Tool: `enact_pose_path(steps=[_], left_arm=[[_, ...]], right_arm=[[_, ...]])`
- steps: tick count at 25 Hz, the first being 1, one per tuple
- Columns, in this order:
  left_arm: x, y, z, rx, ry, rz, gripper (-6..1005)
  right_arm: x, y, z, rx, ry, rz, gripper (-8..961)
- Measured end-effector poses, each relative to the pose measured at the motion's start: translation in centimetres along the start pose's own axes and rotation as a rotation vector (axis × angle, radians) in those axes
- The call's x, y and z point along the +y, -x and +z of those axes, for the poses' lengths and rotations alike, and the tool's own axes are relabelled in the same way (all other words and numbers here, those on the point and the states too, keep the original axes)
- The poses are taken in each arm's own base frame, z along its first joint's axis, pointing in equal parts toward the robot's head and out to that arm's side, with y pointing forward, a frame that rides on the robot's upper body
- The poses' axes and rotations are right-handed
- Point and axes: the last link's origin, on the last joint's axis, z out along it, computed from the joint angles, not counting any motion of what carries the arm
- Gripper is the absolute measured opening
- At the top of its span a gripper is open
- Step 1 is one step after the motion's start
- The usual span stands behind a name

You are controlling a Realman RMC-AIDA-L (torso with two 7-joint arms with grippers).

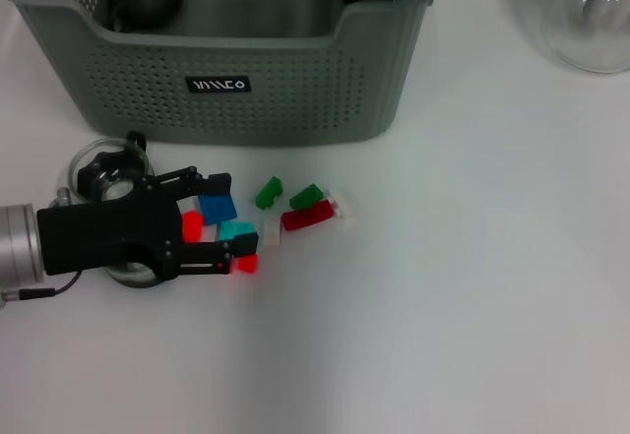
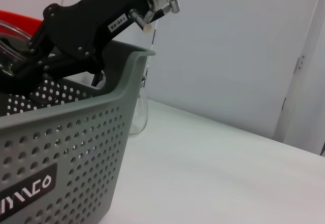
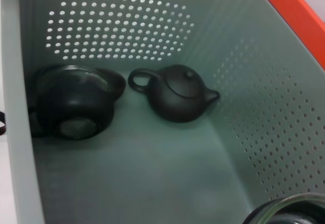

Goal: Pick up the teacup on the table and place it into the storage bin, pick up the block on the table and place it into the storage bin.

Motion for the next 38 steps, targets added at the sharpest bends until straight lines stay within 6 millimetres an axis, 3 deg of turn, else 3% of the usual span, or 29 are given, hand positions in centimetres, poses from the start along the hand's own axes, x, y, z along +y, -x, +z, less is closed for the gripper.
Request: enact_pose_path(steps=[18, 29, 38], left_arm=[[0.13, 0.11, 0.09, 0.001, 0.003, -0.005, 884], [0.17, 0.15, 0.13, -0.001, 0.005, -0.006, 885], [0.16, 0.14, 0.13, 0.0, 0.004, -0.006, 885]], right_arm=[[-0.04, -0.48, -0.8, 0.034, 0.052, 0.147, 54], [0.16, -0.78, -0.69, 0.06, 0.051, 0.132, 54], [0.07, -0.46, -0.96, 0.042, 0.041, 0.123, 197]])
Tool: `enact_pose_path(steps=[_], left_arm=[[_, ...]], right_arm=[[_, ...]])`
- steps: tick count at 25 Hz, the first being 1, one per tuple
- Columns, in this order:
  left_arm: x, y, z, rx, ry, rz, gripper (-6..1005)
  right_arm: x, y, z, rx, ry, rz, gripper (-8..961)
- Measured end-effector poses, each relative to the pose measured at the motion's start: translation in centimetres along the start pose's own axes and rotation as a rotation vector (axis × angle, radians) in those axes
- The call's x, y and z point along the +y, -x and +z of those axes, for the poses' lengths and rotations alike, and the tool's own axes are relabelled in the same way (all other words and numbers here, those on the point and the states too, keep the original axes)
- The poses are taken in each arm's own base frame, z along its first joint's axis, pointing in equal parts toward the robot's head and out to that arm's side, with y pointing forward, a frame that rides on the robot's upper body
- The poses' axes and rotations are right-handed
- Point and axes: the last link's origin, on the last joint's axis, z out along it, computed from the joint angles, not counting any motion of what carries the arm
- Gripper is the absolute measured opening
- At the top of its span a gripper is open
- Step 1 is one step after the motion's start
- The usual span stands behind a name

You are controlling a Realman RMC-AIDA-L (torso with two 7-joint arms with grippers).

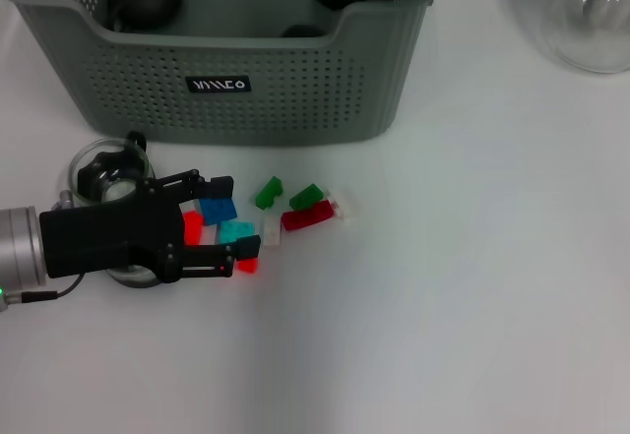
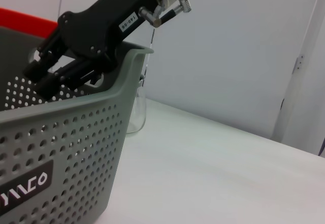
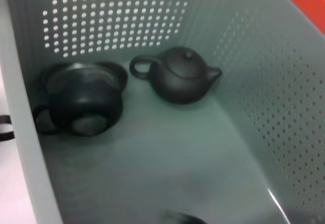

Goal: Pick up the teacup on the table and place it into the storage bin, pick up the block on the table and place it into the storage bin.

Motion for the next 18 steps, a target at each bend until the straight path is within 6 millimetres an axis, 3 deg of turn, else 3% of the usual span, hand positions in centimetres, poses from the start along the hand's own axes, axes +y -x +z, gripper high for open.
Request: enact_pose_path(steps=[9, 18], left_arm=[[0.0, 0.0, 0.0, 0.003, -0.001, 0.0, 884], [0.0, -0.1, -0.2, 0.005, 0.002, 0.001, 883]], right_arm=[[-0.8, 1.1, -3.0, -0.096, -0.054, 0.004, 561], [-0.4, 2.6, -11.0, -0.352, -0.096, 0.006, 807]])
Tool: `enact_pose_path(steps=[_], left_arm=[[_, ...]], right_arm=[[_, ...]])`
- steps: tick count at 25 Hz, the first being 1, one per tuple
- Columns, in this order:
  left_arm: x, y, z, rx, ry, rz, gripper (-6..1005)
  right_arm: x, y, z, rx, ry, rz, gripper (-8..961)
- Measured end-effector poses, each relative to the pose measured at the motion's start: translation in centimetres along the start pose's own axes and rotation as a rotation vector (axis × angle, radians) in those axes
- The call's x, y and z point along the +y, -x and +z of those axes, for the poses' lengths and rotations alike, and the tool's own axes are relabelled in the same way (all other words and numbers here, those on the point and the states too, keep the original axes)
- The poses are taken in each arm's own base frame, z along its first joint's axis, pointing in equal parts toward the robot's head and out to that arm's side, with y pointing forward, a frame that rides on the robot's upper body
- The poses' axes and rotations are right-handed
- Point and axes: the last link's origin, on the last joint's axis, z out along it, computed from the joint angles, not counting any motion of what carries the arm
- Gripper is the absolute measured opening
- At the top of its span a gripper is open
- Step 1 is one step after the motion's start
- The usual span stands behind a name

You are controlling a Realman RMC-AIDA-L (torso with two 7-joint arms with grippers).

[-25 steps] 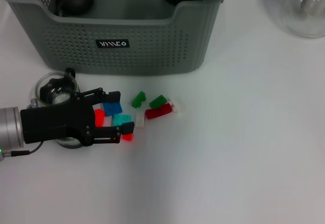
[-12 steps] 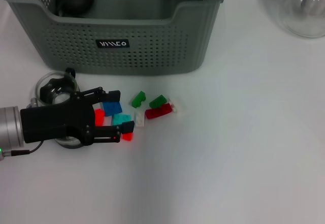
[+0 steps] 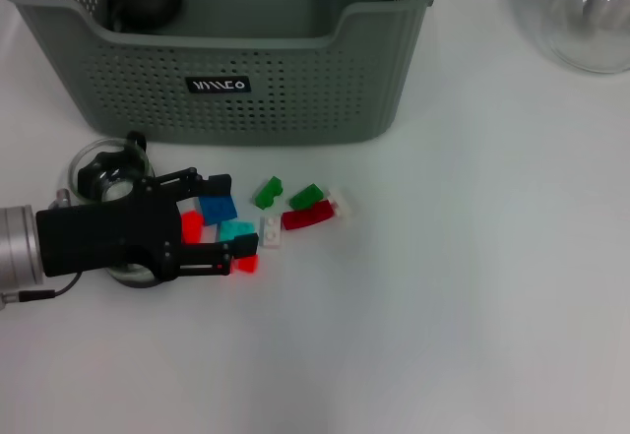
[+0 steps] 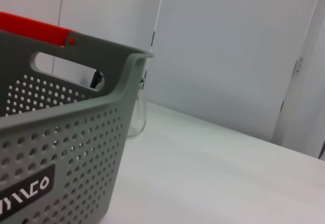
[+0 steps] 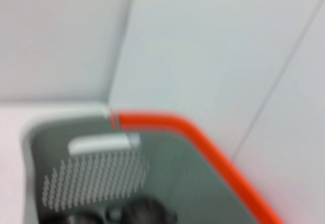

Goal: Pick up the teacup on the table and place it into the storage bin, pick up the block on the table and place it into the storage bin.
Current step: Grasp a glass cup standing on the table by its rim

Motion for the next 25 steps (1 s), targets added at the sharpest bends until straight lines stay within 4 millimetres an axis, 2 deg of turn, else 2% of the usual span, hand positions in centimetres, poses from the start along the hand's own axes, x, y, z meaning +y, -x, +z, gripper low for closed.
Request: enact_pose_path(steps=[3, 6, 8, 14, 19, 25], left_arm=[[-0.1, -0.2, -0.3, 0.014, -0.009, -0.001, 883], [-0.2, -0.4, -0.9, 0.029, -0.015, 0.0, 884], [-0.3, -0.7, -1.6, 0.044, -0.027, 0.002, 884], [-0.8, -1.1, -4.3, 0.047, -0.087, 0.004, 884], [-1.8, -1.7, -7.2, -0.021, -0.189, -0.03, 885], [-2.9, -2.7, -9.4, -0.113, -0.286, -0.144, 885]], right_arm=[[0.8, 0.7, -2.7, -0.095, 0.014, -0.002, 889], [2.3, 0.1, -5.3, -0.195, 0.069, -0.003, 906], [3.4, -1.0, -6.7, -0.249, 0.121, 0.005, 917], [6.7, -6.5, -10.0, -0.341, 0.319, 0.062, 932], [9.2, -11.3, -10.3, -0.296, 0.497, 0.142, 930], [10.1, -14.5, -9.2, -0.189, 0.613, 0.223, 930]])
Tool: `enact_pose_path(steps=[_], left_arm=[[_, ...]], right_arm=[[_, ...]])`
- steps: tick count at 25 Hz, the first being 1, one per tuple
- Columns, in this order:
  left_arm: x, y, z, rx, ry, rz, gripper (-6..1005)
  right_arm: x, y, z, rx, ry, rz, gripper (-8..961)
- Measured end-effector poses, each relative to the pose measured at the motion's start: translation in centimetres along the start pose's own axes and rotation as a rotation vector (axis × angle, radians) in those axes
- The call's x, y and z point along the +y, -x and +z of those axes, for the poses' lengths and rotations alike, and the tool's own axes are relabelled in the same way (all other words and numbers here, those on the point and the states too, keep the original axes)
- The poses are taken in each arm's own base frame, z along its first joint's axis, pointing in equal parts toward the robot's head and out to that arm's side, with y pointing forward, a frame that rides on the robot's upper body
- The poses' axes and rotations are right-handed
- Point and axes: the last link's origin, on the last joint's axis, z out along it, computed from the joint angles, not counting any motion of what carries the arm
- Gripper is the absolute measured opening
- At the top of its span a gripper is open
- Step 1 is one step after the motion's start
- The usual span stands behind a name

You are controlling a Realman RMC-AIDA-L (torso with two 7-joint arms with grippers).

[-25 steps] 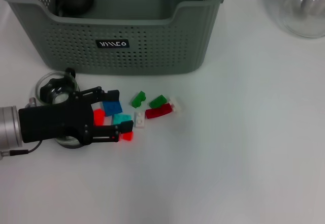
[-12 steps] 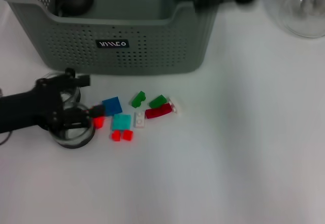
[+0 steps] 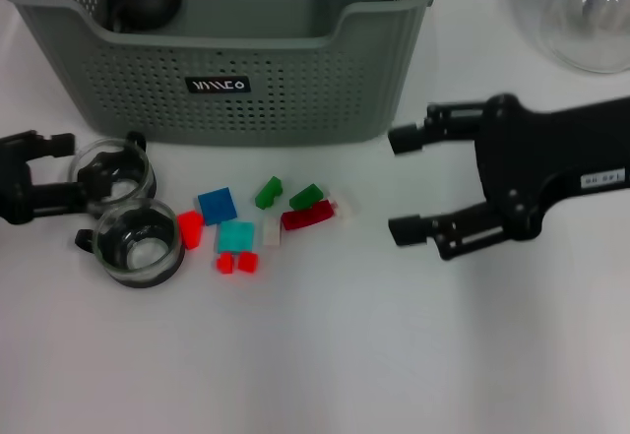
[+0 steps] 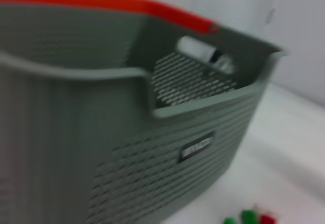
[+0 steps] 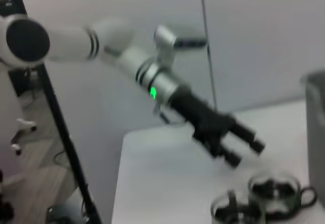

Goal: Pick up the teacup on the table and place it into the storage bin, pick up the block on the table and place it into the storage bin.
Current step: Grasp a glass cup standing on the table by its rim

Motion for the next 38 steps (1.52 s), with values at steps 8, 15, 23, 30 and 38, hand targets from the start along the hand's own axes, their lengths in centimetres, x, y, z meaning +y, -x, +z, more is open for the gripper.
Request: enact_pose_path(steps=[8, 15, 23, 30, 38], left_arm=[[-2.4, -2.4, 0.0, -0.174, -0.17, -0.152, 880], [-3.5, -4.9, 1.7, -0.273, -0.286, -0.203, 864], [-3.2, -6.3, 4.6, -0.442, -0.326, -0.195, 846], [-2.5, -6.4, 6.4, -0.532, -0.328, -0.166, 760], [-2.4, -6.2, 7.0, -0.551, -0.341, -0.154, 761]], right_arm=[[-1.4, -1.4, 0.9, 0.079, 0.033, 0.081, 931], [-1.7, -1.4, 1.0, 0.082, 0.034, 0.091, 926], [-1.7, -1.4, 0.9, 0.079, 0.03, 0.094, 924], [-1.7, -1.4, 0.9, 0.079, 0.031, 0.095, 925], [-1.8, -1.4, 0.7, 0.074, 0.026, 0.097, 925]])
